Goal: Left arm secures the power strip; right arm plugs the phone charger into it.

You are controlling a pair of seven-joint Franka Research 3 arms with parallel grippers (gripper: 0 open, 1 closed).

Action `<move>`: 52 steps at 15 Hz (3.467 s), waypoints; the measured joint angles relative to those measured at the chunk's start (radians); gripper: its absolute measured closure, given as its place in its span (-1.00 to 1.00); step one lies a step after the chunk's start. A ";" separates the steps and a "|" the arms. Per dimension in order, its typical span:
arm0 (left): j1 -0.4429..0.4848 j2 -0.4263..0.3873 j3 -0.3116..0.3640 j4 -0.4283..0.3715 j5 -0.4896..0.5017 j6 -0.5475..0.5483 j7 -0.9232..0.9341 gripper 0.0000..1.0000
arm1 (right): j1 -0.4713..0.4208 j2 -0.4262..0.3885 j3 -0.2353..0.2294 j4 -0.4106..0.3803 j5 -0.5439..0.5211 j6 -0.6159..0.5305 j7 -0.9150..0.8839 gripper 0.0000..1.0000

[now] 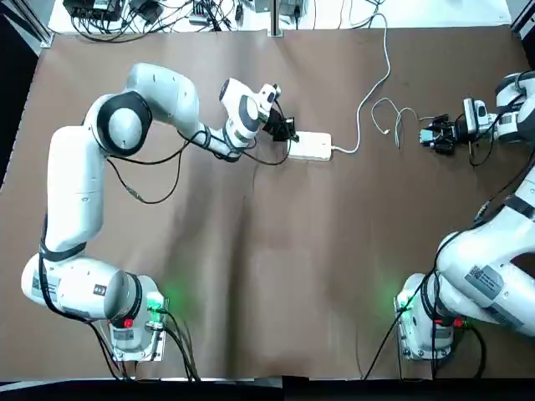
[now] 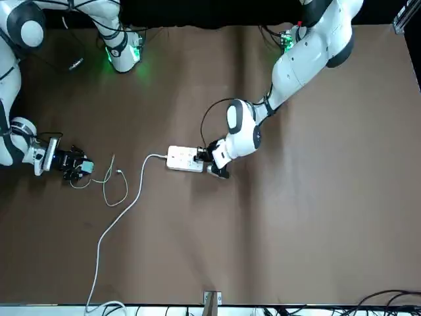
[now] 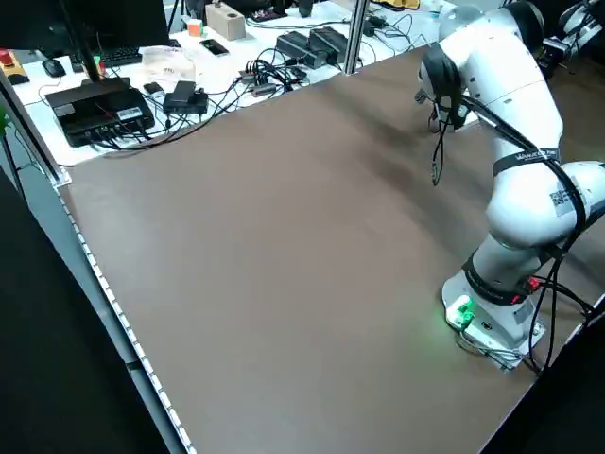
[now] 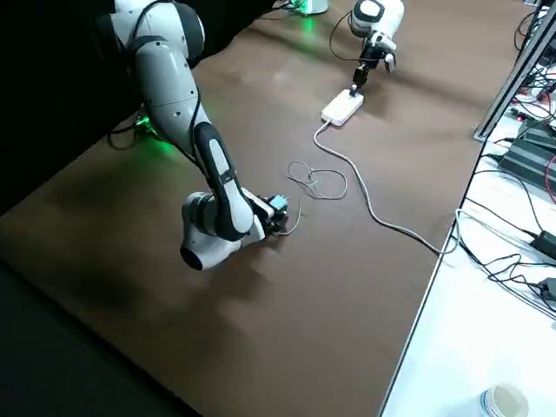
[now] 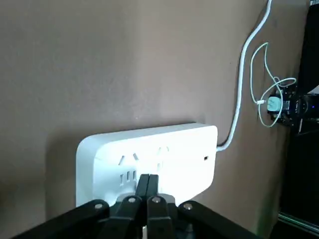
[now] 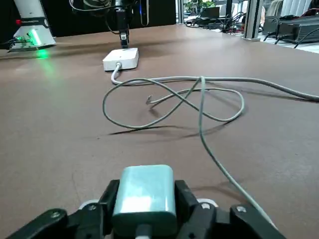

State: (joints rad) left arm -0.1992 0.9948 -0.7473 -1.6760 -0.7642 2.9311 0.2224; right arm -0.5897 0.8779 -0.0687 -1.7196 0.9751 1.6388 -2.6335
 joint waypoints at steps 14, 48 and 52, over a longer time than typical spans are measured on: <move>-0.013 0.004 0.017 0.011 0.000 0.009 0.000 0.95 | 0.050 -0.041 0.003 0.127 -0.076 -0.013 0.253 0.03; -0.016 0.004 0.019 0.013 0.000 0.009 0.001 0.93 | 0.929 -0.507 0.009 0.204 -0.650 0.022 2.501 0.03; -0.016 0.004 0.019 0.013 0.000 0.009 0.001 0.93 | 0.984 -0.473 0.009 0.203 -0.663 0.022 2.722 0.03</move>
State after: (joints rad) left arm -0.2151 0.9991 -0.7282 -1.6632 -0.7642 2.9403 0.2234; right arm 0.3945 0.4050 -0.0595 -1.5164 0.3117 1.6608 0.0887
